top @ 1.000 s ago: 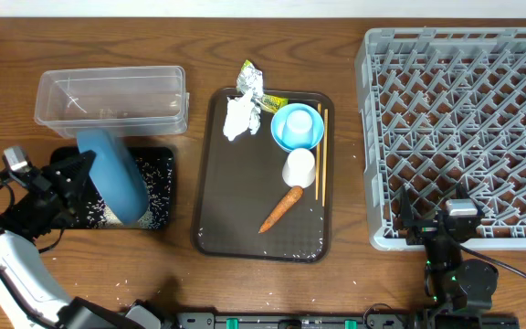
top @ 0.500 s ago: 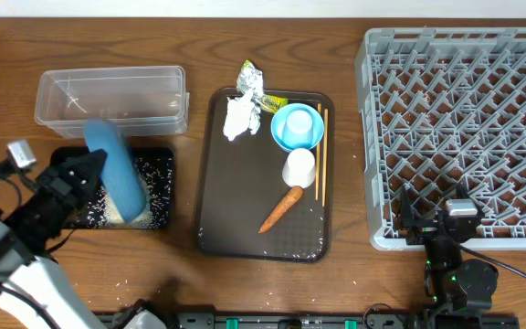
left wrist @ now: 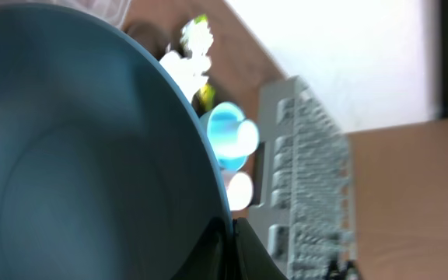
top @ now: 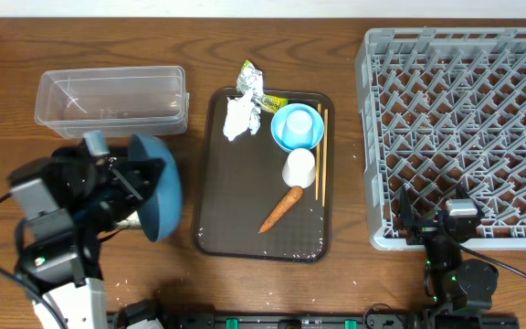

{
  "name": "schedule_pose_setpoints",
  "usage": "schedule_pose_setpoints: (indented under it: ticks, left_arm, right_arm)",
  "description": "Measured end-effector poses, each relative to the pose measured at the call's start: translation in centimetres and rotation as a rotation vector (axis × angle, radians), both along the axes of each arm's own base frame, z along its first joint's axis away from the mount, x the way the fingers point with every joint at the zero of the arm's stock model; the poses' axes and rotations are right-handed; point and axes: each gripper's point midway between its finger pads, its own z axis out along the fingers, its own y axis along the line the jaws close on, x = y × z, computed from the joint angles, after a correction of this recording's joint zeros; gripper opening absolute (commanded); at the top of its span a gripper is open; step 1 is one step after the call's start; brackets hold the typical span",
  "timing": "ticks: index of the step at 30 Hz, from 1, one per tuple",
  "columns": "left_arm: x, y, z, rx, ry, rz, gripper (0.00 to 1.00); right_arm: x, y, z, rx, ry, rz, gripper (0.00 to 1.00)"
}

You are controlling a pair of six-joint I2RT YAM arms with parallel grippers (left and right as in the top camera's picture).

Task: Sort waste into correct bins and load items into the dishwasher rack
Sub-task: 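Carry the emptied blue bowl back and set it on the tray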

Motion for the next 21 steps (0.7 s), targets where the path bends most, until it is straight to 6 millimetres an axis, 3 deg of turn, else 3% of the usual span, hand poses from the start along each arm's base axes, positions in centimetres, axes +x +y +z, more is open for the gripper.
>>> schedule_pose_setpoints:
  ticks: [6,14,21]
  left_arm:
    - [0.0,-3.2,-2.9,0.173,0.082,-0.078,0.06]
    - [0.7,-1.7,-5.0,0.515,0.100,0.024,0.06]
    - [0.6,-3.4,-5.0,0.661,0.038,-0.052,0.06]
  right_arm:
    - [0.0,0.0,0.0,0.000,0.000,0.000,0.99]
    - [0.0,0.0,0.0,0.000,0.000,0.000,0.99]
    - [0.0,0.0,0.0,0.000,0.000,0.000,0.99]
